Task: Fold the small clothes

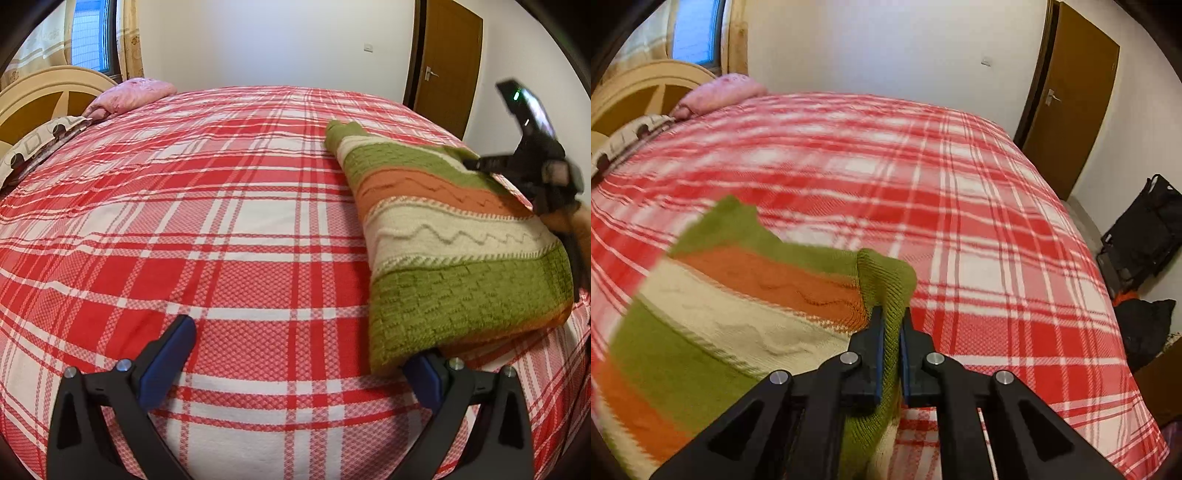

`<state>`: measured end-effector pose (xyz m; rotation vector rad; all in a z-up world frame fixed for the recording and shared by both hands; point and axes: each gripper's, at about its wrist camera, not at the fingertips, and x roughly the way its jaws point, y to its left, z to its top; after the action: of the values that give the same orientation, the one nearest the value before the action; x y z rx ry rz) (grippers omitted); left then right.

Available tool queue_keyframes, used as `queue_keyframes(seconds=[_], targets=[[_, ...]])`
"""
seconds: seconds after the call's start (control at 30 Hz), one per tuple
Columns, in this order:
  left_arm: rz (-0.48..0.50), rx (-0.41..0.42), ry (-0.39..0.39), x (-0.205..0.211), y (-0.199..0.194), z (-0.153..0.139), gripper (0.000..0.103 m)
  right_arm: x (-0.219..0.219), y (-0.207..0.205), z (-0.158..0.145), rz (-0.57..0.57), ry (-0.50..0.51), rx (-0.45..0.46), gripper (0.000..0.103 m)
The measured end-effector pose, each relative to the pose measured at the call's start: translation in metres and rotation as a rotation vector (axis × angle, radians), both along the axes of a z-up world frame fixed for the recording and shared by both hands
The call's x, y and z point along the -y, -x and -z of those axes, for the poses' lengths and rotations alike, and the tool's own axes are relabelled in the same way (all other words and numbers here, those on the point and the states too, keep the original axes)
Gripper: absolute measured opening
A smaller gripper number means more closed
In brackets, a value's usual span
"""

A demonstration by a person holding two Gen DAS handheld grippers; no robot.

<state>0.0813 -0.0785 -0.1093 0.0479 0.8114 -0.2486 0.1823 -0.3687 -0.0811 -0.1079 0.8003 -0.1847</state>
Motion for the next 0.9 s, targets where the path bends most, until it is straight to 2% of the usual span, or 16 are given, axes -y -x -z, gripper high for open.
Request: queue_keyframes(seconds=[0.1, 0.2, 0.27, 0.37, 0.43, 0.47, 0.6, 0.67, 0.73, 0.83, 0.87, 0.9], targets=[[0.009, 0.001, -0.004, 0.001, -0.001, 0.0, 0.103, 0.01, -0.006, 0.002, 0.025, -0.042, -0.007, 0.006], [0.009, 0.001, -0.002, 0.001, -0.001, 0.0, 0.103, 0.009, -0.007, -0.002, 0.008, -0.027, -0.031, 0.006], [0.01, -0.001, -0.002, 0.001, -0.001, 0.001, 0.103, 0.011, 0.002, -0.008, -0.007, -0.082, -0.026, 0.006], [0.011, -0.004, 0.003, 0.001, -0.001, 0.001, 0.103, 0.021, 0.027, -0.021, 0.022, -0.195, -0.002, 0.018], [0.01, -0.002, 0.005, 0.001, -0.001, 0.001, 0.103, 0.024, 0.052, -0.03, 0.054, -0.23, 0.025, 0.035], [0.01, 0.0, 0.003, 0.001, 0.0, 0.001, 0.103, 0.022, 0.069, -0.036, 0.056, -0.249, 0.058, 0.037], [0.007, 0.002, 0.001, 0.002, 0.001, 0.0, 0.103, -0.001, 0.114, -0.046, 0.001, -0.288, 0.104, 0.037], [0.006, 0.002, 0.0, 0.002, 0.002, 0.0, 0.103, -0.017, 0.12, -0.042, -0.027, -0.271, 0.077, 0.037], [0.005, 0.001, -0.001, 0.003, 0.003, 0.0, 0.103, -0.029, 0.119, -0.029, -0.002, -0.225, 0.022, 0.037], [0.006, -0.004, -0.005, 0.003, 0.003, 0.0, 0.103, -0.031, 0.116, -0.012, 0.012, -0.242, 0.001, 0.036], [0.006, -0.006, -0.004, 0.003, 0.002, -0.001, 0.103, -0.033, 0.117, -0.01, 0.016, -0.224, 0.007, 0.034], [0.007, -0.009, -0.005, 0.002, 0.002, -0.001, 0.103, -0.035, 0.117, -0.008, 0.008, -0.21, 0.008, 0.024]])
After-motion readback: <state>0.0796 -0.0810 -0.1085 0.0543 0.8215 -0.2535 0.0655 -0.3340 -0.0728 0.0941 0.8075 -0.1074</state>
